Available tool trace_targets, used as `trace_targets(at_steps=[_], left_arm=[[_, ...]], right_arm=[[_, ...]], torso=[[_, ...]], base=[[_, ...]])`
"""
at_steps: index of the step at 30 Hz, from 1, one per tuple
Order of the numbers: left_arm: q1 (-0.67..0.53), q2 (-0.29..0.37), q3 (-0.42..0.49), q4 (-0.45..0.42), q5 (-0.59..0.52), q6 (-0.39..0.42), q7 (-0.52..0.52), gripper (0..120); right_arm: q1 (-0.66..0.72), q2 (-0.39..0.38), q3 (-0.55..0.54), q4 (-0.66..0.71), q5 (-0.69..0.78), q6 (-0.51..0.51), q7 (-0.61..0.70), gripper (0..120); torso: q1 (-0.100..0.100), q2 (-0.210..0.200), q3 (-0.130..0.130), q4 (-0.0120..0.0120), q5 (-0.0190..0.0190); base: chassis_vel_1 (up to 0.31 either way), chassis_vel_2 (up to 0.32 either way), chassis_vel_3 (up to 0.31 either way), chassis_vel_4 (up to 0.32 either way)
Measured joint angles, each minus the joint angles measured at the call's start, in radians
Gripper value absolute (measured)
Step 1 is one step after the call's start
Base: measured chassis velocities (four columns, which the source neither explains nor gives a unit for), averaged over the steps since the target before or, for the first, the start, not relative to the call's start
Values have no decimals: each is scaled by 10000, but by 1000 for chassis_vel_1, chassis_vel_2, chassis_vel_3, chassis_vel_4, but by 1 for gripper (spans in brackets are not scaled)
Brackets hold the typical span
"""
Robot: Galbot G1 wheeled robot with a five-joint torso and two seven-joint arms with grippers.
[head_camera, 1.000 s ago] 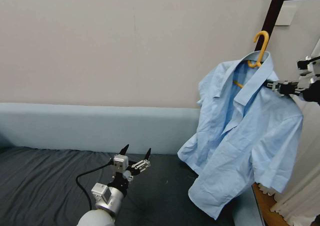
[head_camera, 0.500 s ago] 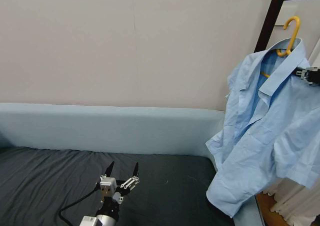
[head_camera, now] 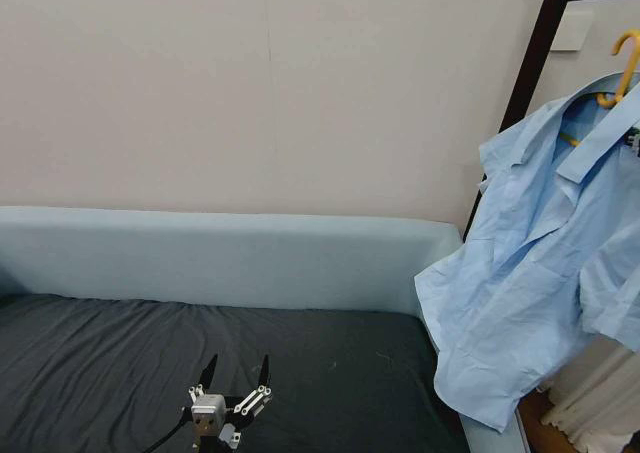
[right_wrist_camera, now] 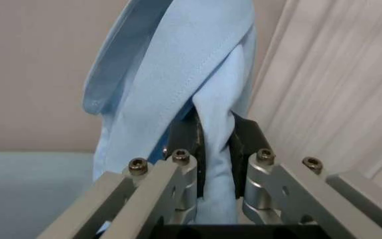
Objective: Pick up the clothes from the sofa and hang them on the clothes hanger.
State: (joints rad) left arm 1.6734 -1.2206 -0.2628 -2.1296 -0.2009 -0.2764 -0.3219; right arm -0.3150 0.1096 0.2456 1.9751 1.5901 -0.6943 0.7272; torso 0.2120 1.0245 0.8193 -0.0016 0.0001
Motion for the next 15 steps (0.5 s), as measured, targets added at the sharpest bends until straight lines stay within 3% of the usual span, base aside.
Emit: trace_targets(at_steps=[6,15], left_arm=[[-12,3,6,1,0,0,0,100],[-49,24,34,9,-33,4,2,100]], right_arm=[[-51,89,-62,-314,-599,-27,-229,8],[-226,528,-607,-3136,-4208,734,-2306,8]], torso=[[0,-1,0,2,-1],[0,-1,0,-1,1]], base=[[0,0,0,0],[0,0,0,0]])
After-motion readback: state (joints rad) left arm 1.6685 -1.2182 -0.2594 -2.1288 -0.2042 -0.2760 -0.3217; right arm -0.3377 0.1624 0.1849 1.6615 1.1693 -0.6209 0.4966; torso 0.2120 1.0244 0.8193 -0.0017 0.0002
